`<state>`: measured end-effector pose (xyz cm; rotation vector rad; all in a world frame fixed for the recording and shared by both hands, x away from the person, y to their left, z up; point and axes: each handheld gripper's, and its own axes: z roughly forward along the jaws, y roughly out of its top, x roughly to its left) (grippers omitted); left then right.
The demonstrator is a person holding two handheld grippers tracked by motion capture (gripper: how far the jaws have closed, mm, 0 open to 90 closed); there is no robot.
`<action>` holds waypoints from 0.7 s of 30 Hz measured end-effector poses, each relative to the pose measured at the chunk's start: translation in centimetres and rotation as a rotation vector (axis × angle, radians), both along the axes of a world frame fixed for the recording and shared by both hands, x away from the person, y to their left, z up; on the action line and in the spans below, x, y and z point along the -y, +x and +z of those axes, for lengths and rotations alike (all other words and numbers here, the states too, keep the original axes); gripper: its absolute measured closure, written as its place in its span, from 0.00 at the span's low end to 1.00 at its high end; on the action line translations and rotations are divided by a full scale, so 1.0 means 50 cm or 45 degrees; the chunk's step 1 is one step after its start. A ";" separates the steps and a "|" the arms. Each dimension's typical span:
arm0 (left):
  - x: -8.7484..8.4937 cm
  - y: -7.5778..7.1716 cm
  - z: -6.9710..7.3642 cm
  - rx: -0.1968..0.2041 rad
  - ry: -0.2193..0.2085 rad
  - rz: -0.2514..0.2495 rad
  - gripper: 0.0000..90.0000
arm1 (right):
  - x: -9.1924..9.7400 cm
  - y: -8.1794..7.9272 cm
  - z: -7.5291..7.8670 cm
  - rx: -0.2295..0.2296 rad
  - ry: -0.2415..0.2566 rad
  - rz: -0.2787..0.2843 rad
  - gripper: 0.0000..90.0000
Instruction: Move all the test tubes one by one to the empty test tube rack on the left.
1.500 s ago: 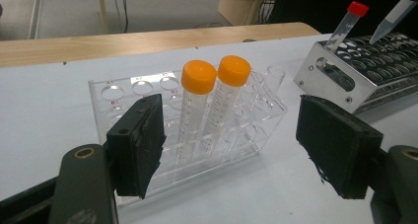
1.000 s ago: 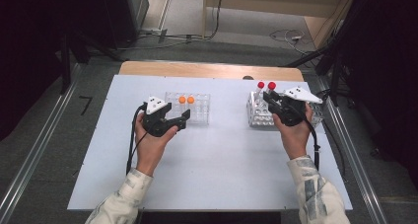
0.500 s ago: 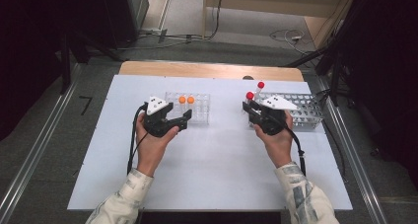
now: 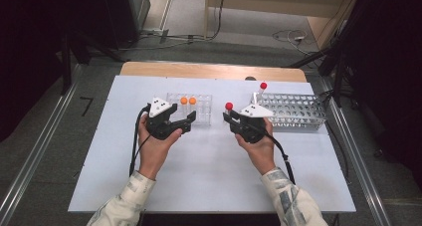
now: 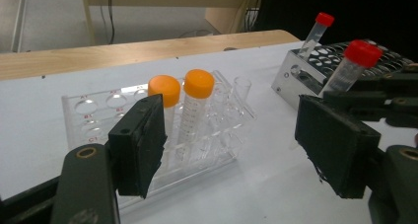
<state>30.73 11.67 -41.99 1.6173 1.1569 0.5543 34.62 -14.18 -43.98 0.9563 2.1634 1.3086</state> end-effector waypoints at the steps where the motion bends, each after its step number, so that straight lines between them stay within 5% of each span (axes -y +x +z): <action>1: 0.002 -0.001 0.001 0.002 0.003 -0.005 0.32 | -0.005 -0.001 -0.002 -0.001 -0.003 0.009 0.79; 10: 0.028 -0.013 0.008 0.030 0.010 -0.080 0.35 | -0.063 -0.014 -0.020 -0.027 -0.014 0.083 0.79; 21: 0.042 -0.016 0.002 0.054 0.087 -0.146 0.56 | -0.134 -0.039 -0.027 -0.036 -0.026 0.199 0.79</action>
